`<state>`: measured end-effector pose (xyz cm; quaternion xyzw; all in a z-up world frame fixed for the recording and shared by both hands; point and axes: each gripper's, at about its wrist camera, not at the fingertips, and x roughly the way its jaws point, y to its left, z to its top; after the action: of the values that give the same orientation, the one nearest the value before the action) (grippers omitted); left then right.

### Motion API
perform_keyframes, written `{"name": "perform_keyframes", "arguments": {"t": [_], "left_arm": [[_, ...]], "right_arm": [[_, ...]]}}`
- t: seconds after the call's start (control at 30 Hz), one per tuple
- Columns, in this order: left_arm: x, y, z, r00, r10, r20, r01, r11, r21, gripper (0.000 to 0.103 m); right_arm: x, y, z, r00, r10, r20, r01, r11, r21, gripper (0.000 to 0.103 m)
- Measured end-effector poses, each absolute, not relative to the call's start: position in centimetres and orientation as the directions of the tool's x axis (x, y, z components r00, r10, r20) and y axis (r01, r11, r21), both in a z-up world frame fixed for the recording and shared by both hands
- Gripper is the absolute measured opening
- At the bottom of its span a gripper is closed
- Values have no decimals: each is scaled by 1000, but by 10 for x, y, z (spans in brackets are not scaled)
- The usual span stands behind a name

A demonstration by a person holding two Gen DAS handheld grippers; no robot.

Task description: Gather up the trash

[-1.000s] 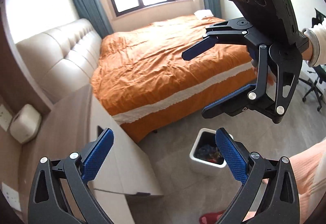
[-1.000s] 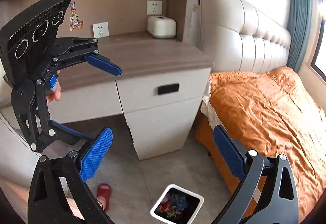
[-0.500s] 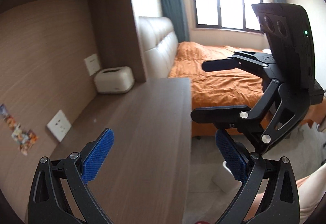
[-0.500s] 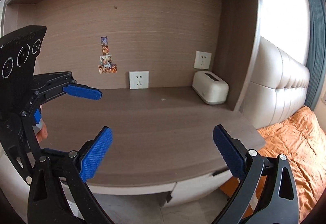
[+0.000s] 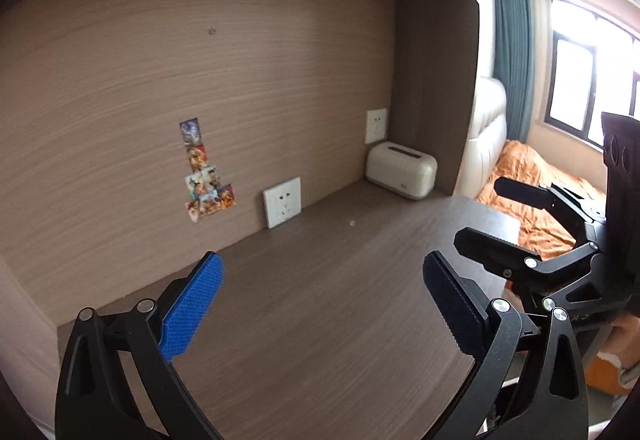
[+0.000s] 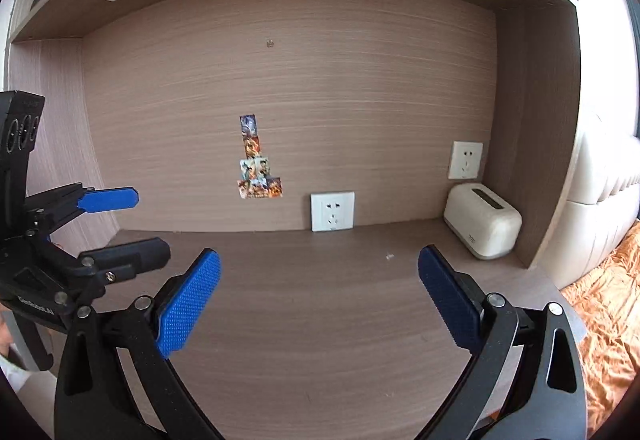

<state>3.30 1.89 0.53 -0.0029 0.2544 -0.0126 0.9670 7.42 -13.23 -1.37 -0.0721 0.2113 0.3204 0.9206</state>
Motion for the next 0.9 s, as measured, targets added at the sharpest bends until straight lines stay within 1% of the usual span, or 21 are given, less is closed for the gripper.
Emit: {"name": "perform_keyframes", "arguments": {"t": [0.2,0.37,0.57,0.9], "left_arm": [[37,27,17,881,36,-472,-39,999,4,98],[44,32,18,878,32,-477,-48,999,-23,98],[50,28,16,875,57,-481,-60,998,9,98],[55,26,14,869,58,-492,-57,998,17,98]], "right_arm": [[83,-122,-7,706,566,-424,-630,777,-11,98],[87,-121,-6,716,562,-414,-622,783,-15,98],[91,-124,-6,724,550,-416,-607,795,-5,98],[90,-129,-7,734,528,-427,-590,807,-15,98]]}}
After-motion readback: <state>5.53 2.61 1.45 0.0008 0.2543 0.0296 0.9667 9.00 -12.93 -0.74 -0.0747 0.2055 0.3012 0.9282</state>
